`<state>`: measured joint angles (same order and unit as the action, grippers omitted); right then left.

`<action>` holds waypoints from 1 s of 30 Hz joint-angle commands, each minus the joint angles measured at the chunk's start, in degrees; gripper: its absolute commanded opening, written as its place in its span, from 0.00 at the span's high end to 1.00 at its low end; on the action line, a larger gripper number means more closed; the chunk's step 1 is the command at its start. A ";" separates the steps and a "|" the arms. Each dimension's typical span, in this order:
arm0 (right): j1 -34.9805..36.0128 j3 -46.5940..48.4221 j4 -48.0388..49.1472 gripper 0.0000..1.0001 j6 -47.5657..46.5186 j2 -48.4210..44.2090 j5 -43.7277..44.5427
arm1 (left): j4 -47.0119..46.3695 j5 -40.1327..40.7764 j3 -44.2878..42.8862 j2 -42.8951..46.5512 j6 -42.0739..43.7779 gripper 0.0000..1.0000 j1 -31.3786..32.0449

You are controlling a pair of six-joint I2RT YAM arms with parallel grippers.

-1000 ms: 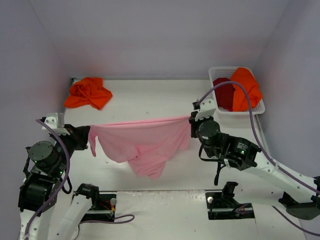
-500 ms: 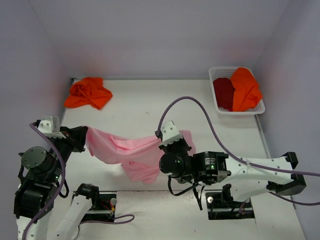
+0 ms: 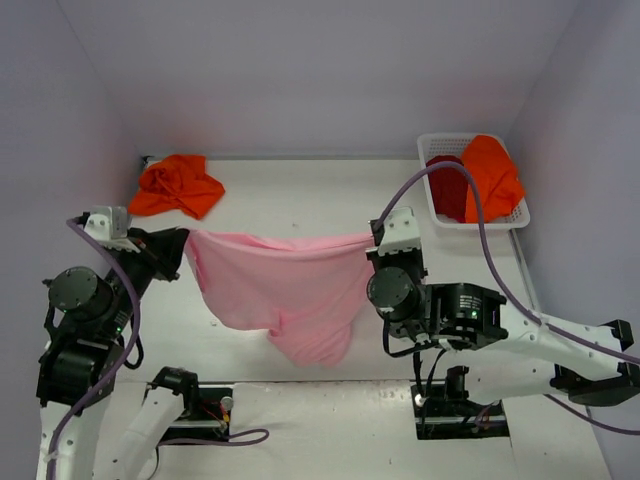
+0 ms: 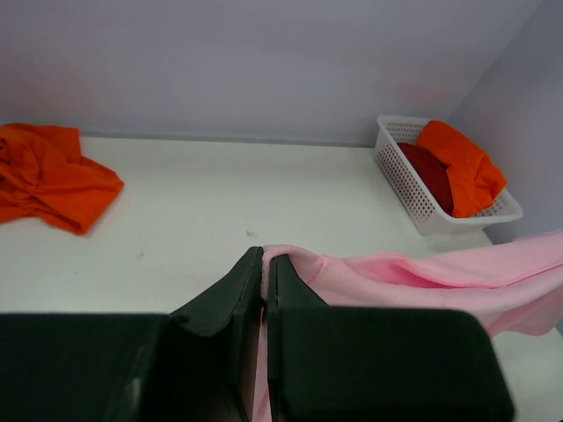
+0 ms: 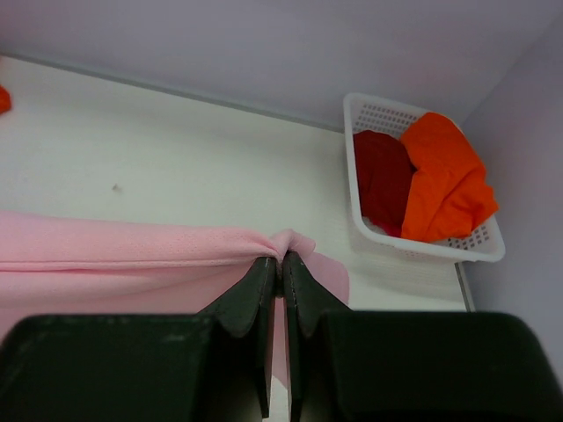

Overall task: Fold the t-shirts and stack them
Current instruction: Flatten the tshirt out

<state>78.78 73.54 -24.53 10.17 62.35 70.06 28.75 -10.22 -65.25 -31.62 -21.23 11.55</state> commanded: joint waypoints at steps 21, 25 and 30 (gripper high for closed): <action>-28.41 -3.48 9.85 1.00 -4.55 3.74 -22.84 | -25.85 -2.70 2.85 -20.14 -5.84 1.00 -0.21; -33.25 -6.65 12.23 1.00 -4.20 4.80 -28.04 | -27.79 -2.79 3.73 -23.48 -6.54 1.00 -0.13; -37.73 -9.90 15.04 1.00 -4.02 6.55 -31.21 | -34.11 -1.56 3.29 -29.90 -6.80 1.00 2.67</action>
<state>42.76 64.12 -15.14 6.09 68.29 41.36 4.19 -12.38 -60.18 -59.37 -27.29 12.49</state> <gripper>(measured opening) 0.018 0.006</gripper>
